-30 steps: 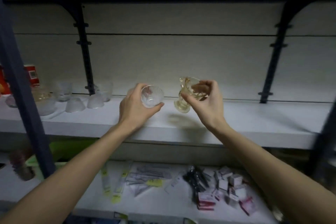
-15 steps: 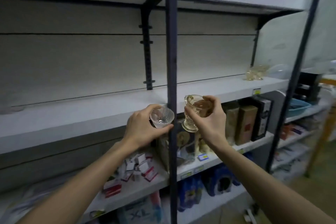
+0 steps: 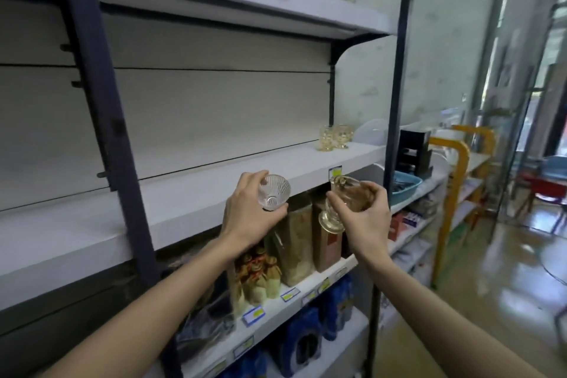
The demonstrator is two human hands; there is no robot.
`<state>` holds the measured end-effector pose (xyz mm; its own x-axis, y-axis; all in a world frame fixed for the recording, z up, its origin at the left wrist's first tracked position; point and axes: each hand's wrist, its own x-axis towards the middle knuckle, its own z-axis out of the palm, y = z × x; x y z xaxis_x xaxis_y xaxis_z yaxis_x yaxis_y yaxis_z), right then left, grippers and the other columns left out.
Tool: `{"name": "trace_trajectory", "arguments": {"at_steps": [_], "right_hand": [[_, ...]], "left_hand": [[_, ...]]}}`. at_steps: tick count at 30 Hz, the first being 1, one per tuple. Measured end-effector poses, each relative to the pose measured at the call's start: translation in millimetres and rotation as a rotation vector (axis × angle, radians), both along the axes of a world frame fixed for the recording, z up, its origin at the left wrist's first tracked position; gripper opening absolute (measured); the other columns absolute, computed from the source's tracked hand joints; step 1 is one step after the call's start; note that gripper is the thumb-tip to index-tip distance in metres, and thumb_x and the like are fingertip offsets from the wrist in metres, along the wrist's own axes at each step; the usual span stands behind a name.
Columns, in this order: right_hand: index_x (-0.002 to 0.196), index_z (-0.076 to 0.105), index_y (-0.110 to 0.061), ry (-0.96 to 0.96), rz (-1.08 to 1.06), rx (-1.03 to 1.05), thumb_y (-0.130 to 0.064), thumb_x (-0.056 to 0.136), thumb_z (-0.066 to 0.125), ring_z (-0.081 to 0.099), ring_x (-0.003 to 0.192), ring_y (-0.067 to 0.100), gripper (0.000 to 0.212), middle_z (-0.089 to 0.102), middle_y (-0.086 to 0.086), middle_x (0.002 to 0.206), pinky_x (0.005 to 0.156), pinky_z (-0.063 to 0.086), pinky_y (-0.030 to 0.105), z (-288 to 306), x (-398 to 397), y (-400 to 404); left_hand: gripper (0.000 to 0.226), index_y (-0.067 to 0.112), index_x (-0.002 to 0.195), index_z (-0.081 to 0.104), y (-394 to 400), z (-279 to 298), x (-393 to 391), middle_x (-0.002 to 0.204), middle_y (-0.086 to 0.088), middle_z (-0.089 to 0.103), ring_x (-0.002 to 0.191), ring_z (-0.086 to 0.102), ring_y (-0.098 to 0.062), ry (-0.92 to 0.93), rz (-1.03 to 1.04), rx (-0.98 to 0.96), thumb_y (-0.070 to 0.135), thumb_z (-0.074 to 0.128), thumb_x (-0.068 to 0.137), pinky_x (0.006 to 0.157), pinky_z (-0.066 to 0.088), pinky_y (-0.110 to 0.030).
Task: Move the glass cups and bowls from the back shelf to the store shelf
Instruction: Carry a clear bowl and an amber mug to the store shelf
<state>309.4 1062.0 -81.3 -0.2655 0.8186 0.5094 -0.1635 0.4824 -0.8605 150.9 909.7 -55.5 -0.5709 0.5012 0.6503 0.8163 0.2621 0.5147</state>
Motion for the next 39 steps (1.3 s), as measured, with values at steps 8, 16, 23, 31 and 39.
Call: {"name": "trace_trajectory", "arguments": {"at_steps": [8, 16, 23, 31, 39], "right_hand": [[0.126, 0.051, -0.025, -0.005, -0.028, -0.069, -0.050, 0.069, 0.090, 0.064, 0.109, 0.012, 0.073, 0.065, -0.005, 0.116, 0.102, 0.052, 0.034, 30.3, -60.1, 151.1], [0.136, 0.052, -0.017, -0.059, -0.029, -0.025, -0.051, 0.073, 0.087, 0.060, 0.117, 0.018, 0.079, 0.061, -0.002, 0.127, 0.105, 0.049, 0.038, 63.5, -114.5, 255.4], [0.137, 0.051, -0.017, -0.148, 0.057, 0.038, -0.053, 0.073, 0.085, 0.059, 0.116, 0.018, 0.082, 0.061, -0.002, 0.128, 0.104, 0.049, 0.038, 68.9, -173.3, 341.0], [0.142, 0.052, -0.018, -0.388, 0.087, 0.242, -0.069, 0.072, 0.073, 0.060, 0.120, 0.023, 0.090, 0.065, 0.001, 0.130, 0.097, 0.053, 0.044, 59.4, -227.7, 401.2], [0.142, 0.046, -0.018, -0.466, 0.138, 0.406, -0.058, 0.083, 0.072, 0.052, 0.124, 0.031, 0.076, 0.064, 0.006, 0.131, 0.089, 0.048, 0.042, 53.0, -254.7, 424.8]], "left_hand": [[0.074, 0.028, 0.139, 0.053, 134.8, 21.8, -67.7, 0.128, 0.010, 0.061, 0.111, 0.060, -0.017, -0.053, 0.033, -0.036, 0.046, 0.081, 0.074, 0.092, 0.051, -0.036], [0.076, 0.027, 0.142, 0.053, 240.3, 33.7, -110.8, 0.135, 0.009, 0.061, 0.118, 0.058, -0.015, -0.077, 0.097, -0.195, 0.053, 0.079, 0.075, 0.081, 0.039, -0.027], [0.077, 0.028, 0.140, 0.056, 300.3, 31.6, -141.7, 0.131, 0.010, 0.064, 0.115, 0.059, -0.015, -0.118, 0.200, -0.192, 0.053, 0.082, 0.071, 0.083, 0.043, -0.030], [0.079, 0.032, 0.137, 0.058, 353.0, 24.3, -154.6, 0.128, 0.013, 0.066, 0.116, 0.061, -0.017, -0.128, 0.369, -0.258, 0.060, 0.079, 0.067, 0.092, 0.046, -0.031], [0.080, 0.029, 0.137, 0.060, 353.0, 22.5, -162.1, 0.132, 0.008, 0.066, 0.120, 0.060, -0.019, -0.255, 0.494, -0.216, 0.064, 0.081, 0.067, 0.100, 0.050, -0.037]]}}
